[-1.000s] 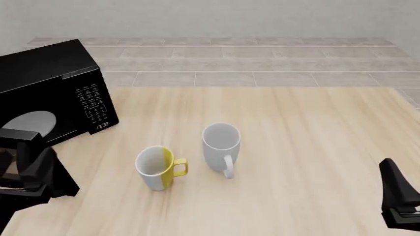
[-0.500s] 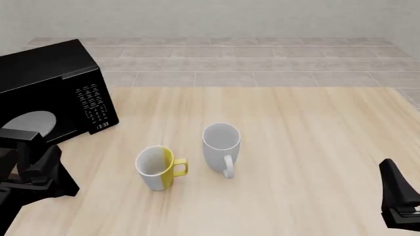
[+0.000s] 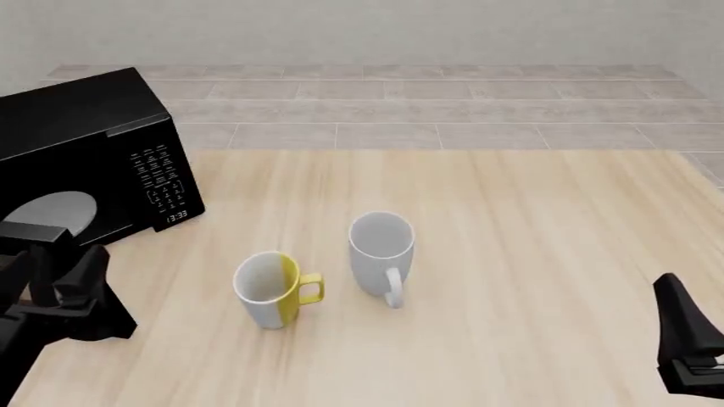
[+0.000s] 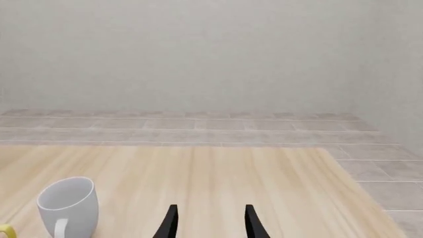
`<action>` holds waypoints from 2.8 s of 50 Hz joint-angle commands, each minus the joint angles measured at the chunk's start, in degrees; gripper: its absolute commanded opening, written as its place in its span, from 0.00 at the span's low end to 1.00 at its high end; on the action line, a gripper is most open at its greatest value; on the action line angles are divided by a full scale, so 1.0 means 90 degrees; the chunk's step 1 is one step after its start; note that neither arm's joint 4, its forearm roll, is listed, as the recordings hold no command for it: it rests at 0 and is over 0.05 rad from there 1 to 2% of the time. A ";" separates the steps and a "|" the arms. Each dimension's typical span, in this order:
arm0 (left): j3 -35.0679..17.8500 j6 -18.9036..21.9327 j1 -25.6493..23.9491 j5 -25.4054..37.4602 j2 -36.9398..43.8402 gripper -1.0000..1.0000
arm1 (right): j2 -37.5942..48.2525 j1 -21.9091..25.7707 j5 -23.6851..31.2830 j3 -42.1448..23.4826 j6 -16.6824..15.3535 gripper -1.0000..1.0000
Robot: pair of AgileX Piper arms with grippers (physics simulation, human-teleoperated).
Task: Close the microwave.
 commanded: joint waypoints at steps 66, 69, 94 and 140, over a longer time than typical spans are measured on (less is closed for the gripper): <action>-0.0247 -0.0020 0.0041 -0.1135 0.1706 1.00 | -0.0005 0.0015 -0.0091 -0.0087 -0.0029 1.00; -0.0232 -0.0034 0.0026 -0.1158 0.1713 1.00 | -0.0005 0.0022 -0.0088 -0.0090 -0.0031 1.00; -0.0367 -0.0085 0.0028 -0.1462 0.2256 1.00 | -0.0005 0.0038 -0.0049 -0.0149 0.0002 1.00; -0.0526 -0.0214 0.0129 -0.1956 0.3040 1.00 | -0.0006 0.0173 0.0132 -0.0401 0.0051 1.00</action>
